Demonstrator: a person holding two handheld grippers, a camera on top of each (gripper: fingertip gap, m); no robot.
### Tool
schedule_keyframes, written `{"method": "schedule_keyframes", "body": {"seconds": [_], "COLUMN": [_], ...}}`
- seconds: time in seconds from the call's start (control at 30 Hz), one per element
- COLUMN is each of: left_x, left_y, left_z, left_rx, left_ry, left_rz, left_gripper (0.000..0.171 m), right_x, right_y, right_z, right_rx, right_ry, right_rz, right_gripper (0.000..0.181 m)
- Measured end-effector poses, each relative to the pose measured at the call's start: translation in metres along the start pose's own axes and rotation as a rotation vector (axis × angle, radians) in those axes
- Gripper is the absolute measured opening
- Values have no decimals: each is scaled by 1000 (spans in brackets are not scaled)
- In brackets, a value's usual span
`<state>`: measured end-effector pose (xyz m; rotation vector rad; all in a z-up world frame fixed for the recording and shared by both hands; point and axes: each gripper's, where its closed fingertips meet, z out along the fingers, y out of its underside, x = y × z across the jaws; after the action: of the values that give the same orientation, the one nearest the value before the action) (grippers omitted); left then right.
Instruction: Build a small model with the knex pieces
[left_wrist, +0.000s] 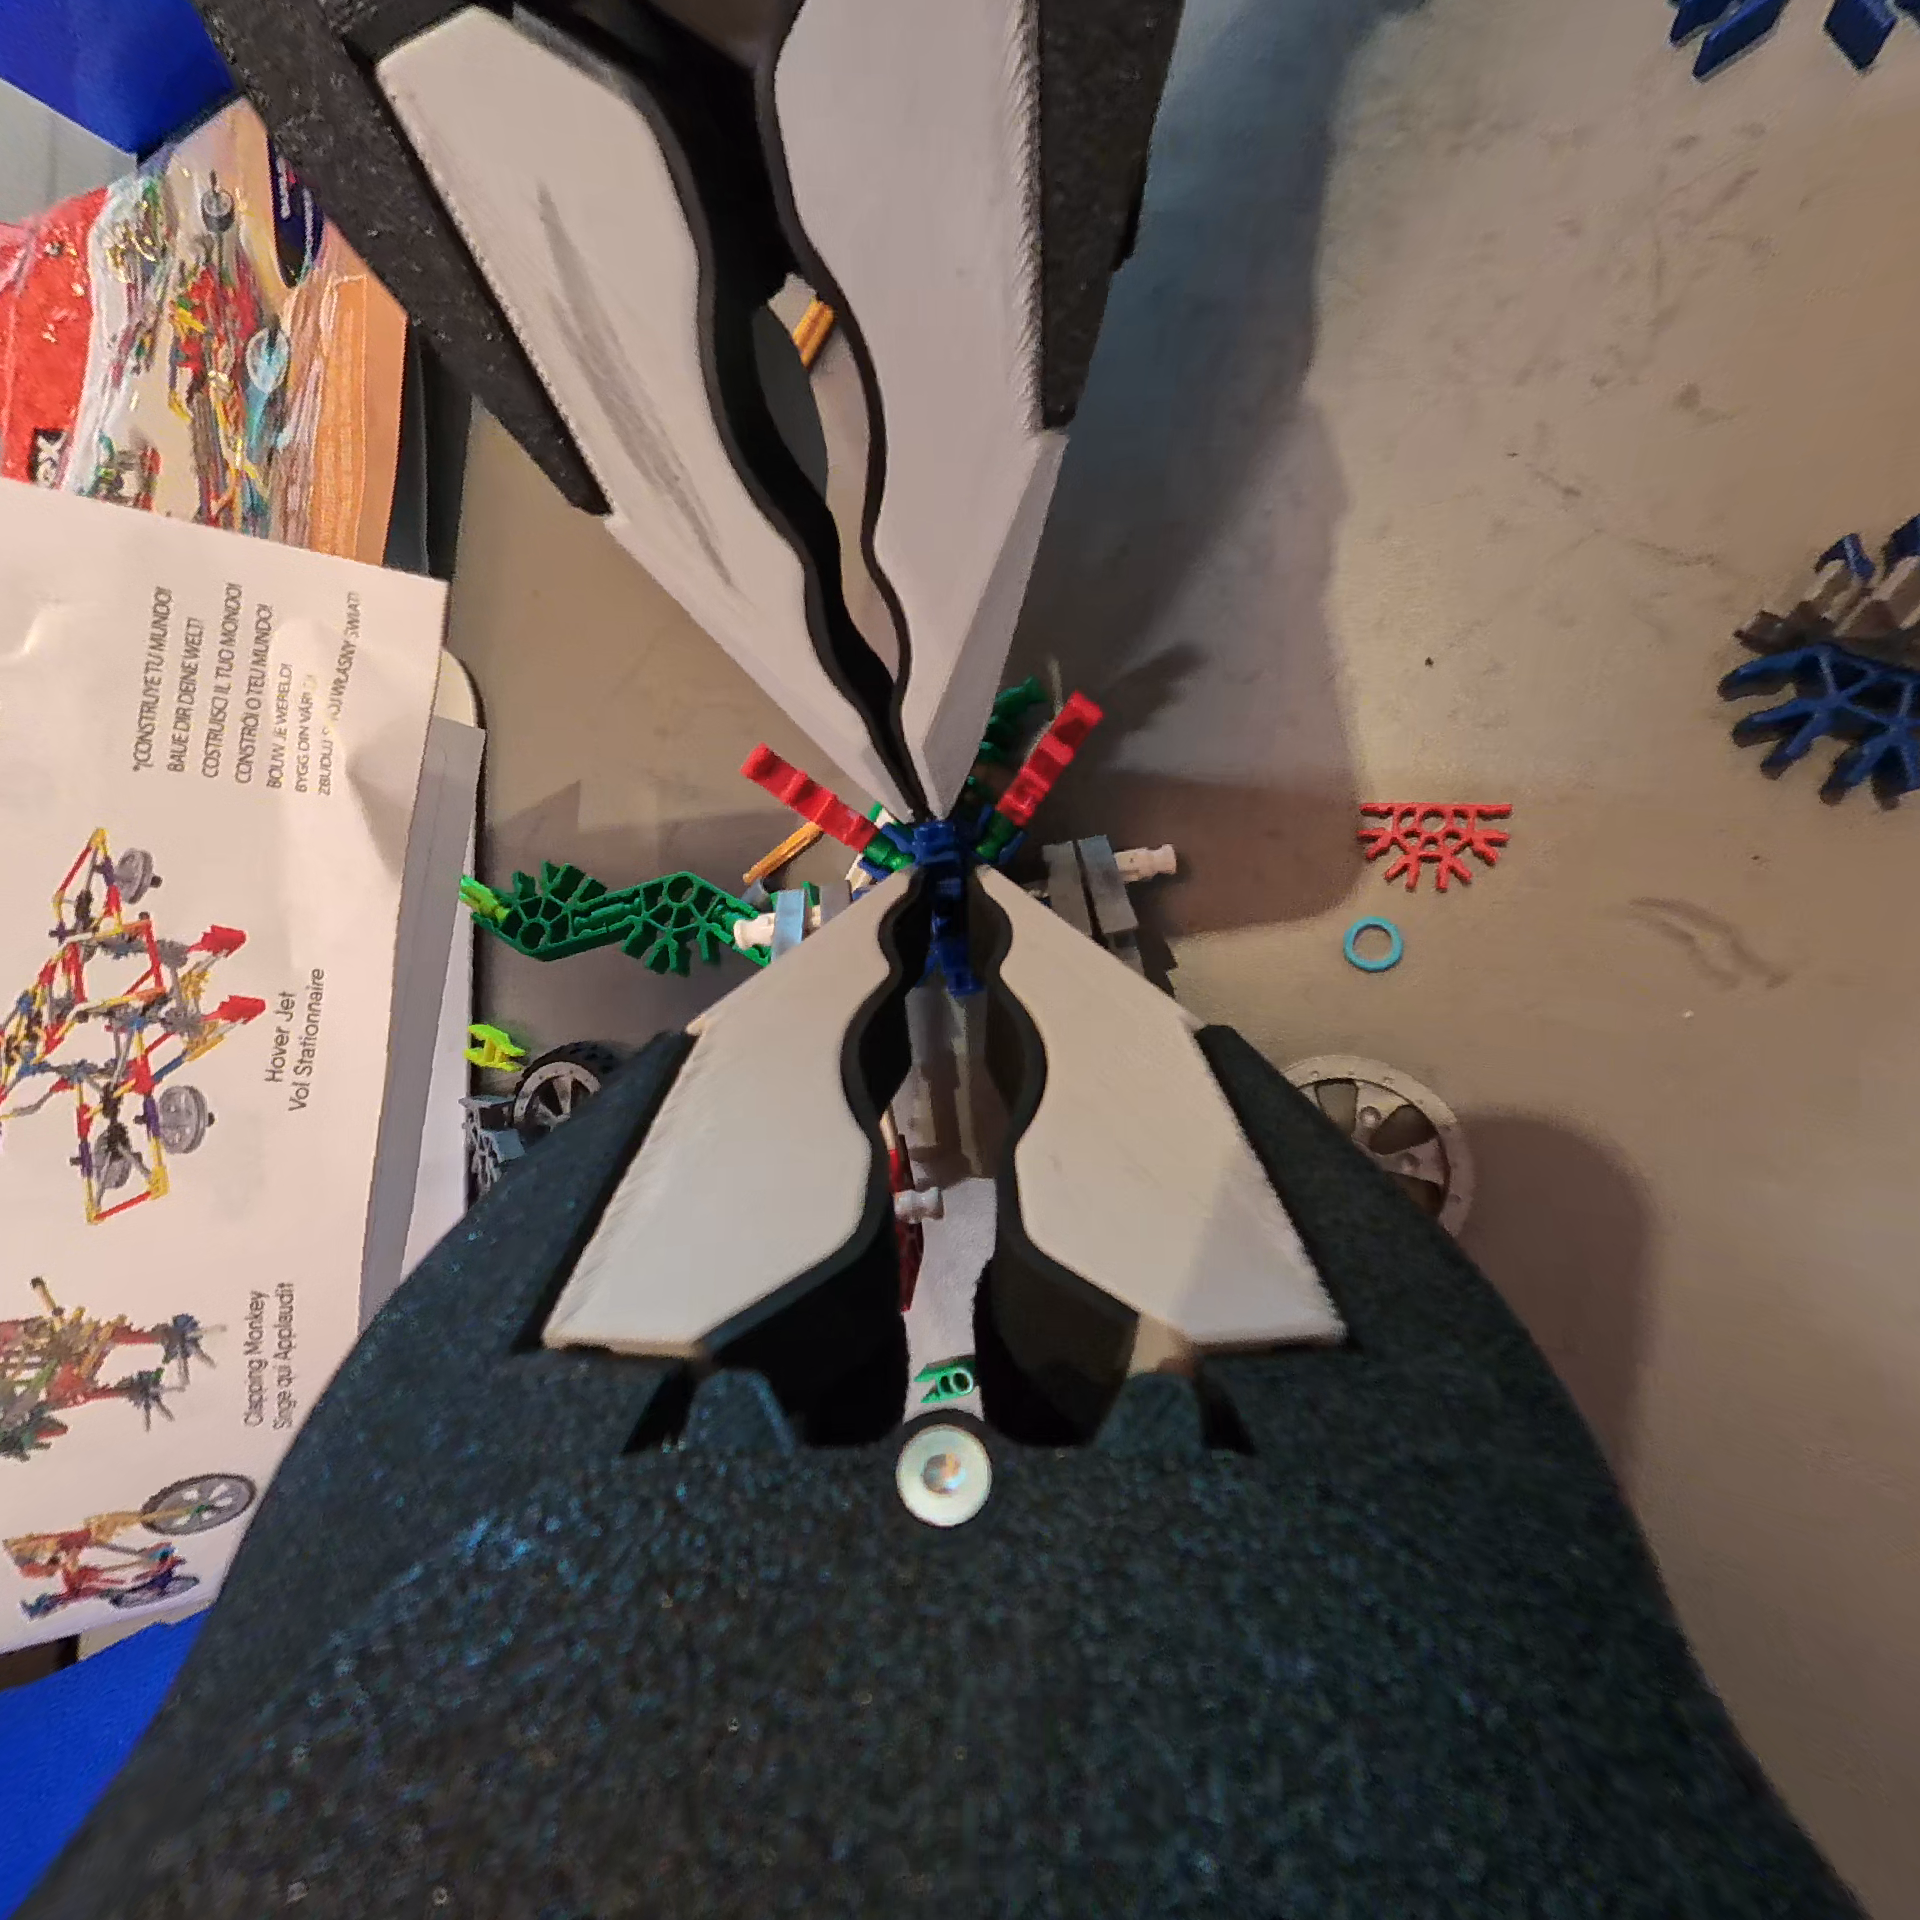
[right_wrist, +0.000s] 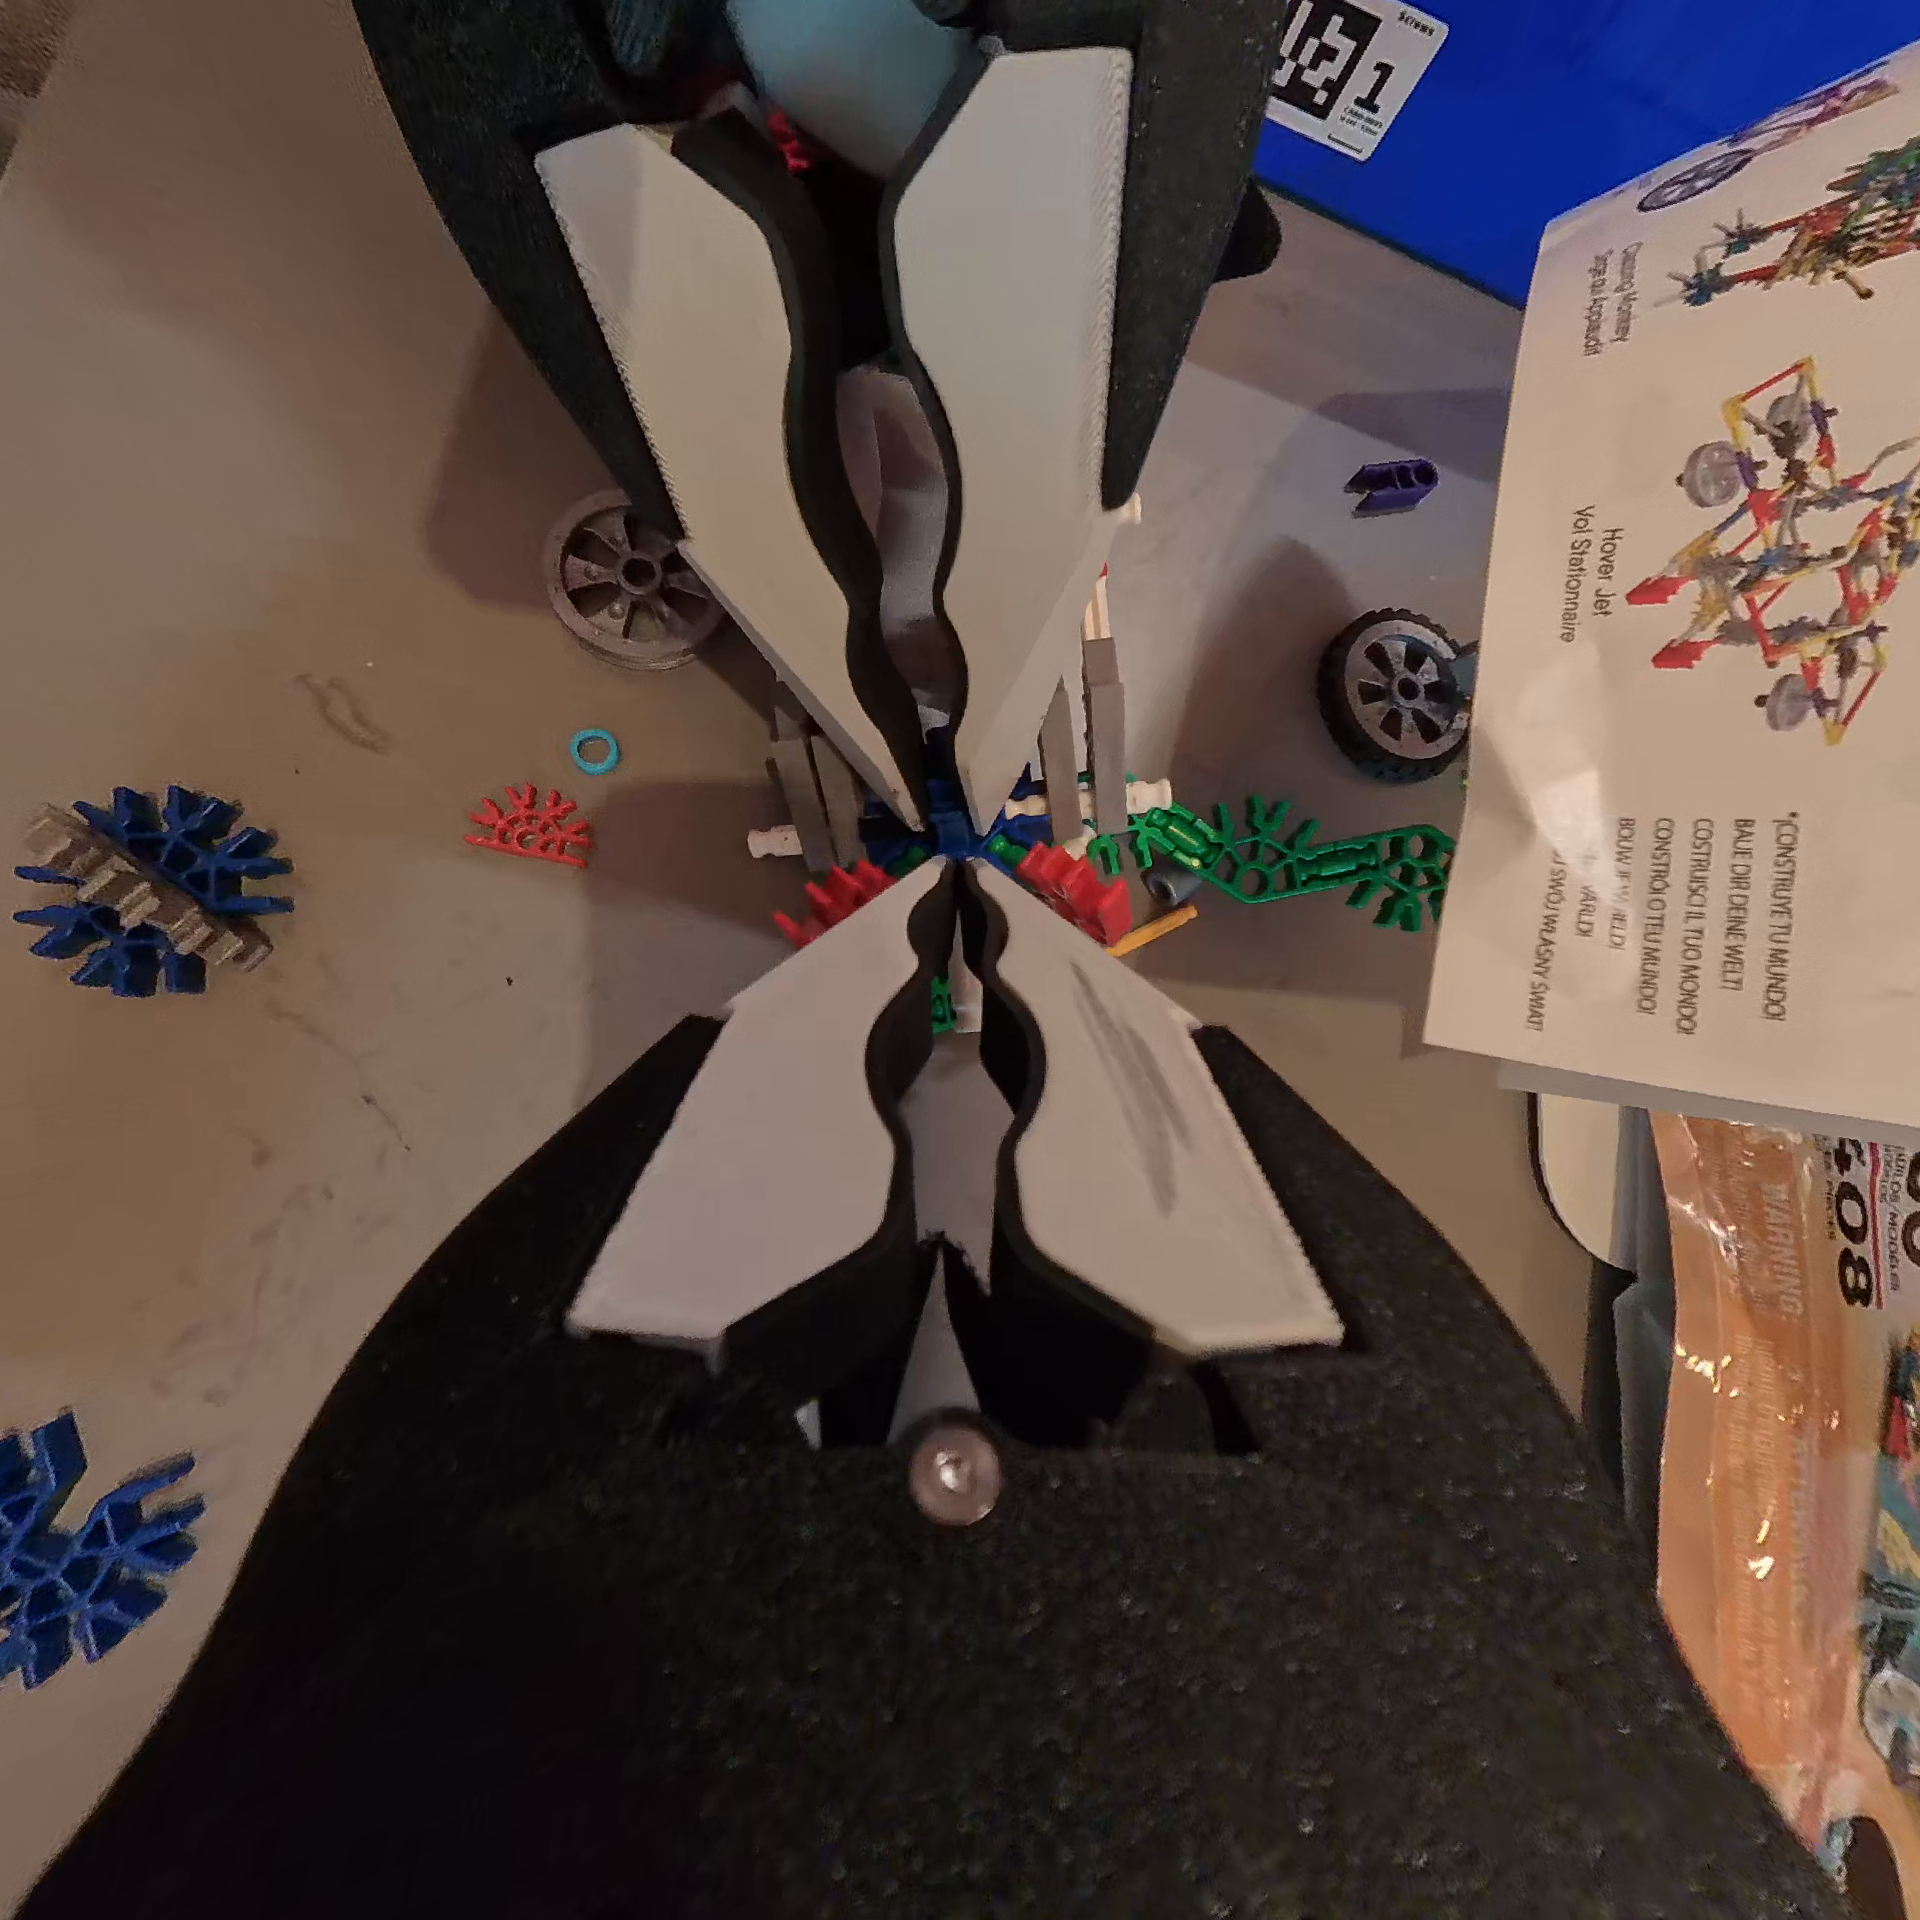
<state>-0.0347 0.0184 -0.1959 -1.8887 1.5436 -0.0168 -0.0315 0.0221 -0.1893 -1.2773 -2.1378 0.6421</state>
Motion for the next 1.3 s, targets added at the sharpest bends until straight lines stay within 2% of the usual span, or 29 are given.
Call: {"method": "schedule_keyframes", "body": {"seconds": [0.2, 0.57, 1.07, 1.3], "left_x": [0, 2, 2, 1], "left_y": [-1, 4, 6, 8], "left_z": [0, -2, -2, -3], "left_rx": [16, 43, 87, 95], "left_ry": [13, 40, 81, 72], "left_rz": [-22, -50, -101, -139], "left_gripper": [4, 5, 5, 5], "right_x": [0, 1, 3, 5], "right_y": [1, 1, 0, -1], "right_z": [0, 7, 12, 14], "right_rx": [-15, -82, -276, -263], "right_ry": [-16, -1, -80, -62], "right_rz": [65, 48, -7, 53], "right_gripper": [1, 0, 0, 0]}}
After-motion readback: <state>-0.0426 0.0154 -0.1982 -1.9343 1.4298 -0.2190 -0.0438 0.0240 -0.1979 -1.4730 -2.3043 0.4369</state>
